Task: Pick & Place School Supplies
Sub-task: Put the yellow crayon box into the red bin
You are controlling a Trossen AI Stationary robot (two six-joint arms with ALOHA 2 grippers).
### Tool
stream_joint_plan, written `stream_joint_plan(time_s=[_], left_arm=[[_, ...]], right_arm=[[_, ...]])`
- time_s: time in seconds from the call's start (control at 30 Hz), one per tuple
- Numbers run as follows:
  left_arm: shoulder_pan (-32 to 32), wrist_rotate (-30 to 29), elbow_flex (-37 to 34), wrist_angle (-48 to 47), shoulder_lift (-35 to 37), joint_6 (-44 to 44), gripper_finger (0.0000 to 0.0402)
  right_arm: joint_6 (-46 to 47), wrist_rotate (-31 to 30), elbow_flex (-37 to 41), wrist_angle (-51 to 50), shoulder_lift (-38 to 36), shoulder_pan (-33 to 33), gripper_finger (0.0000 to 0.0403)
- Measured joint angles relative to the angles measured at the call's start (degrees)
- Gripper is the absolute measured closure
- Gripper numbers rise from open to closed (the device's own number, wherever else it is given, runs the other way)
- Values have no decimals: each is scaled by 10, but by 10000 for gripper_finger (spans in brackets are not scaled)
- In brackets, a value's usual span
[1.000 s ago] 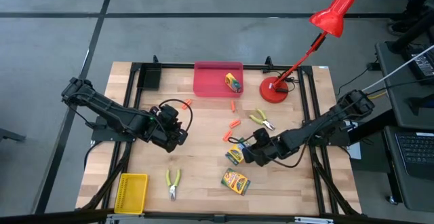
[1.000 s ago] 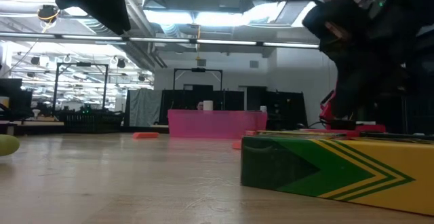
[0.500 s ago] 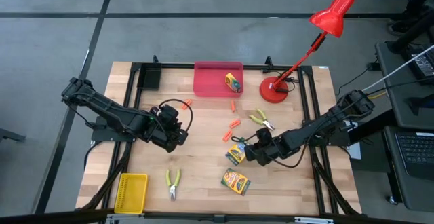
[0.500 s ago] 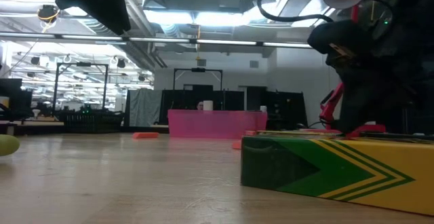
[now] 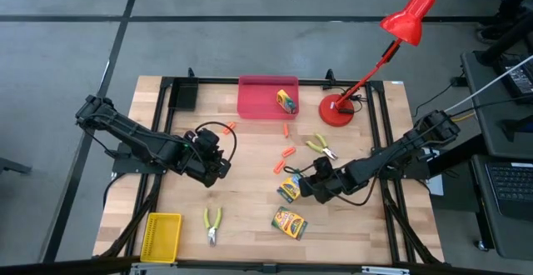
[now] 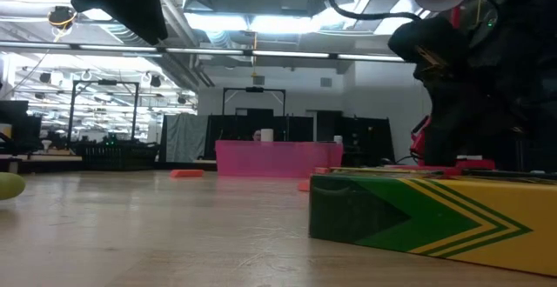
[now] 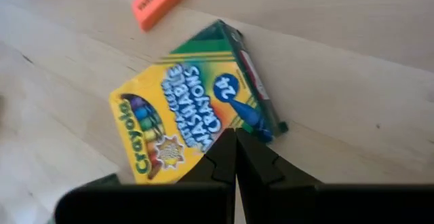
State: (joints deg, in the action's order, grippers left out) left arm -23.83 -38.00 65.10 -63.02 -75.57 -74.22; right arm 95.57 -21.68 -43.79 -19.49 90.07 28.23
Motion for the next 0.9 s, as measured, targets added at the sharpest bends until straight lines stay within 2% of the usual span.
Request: stream_joint_plan(time_s=[0.27,0.5,0.9], left_arm=[[0,0,0,0,0,0,304],[0,0,0,0,0,0,304],[0,5,0,15,0,25,304]], right_arm=[[5,11,0,1,25,14,396],[47,36,1,-24,28,49,396],[147,2,0,-35,28,104,396]])
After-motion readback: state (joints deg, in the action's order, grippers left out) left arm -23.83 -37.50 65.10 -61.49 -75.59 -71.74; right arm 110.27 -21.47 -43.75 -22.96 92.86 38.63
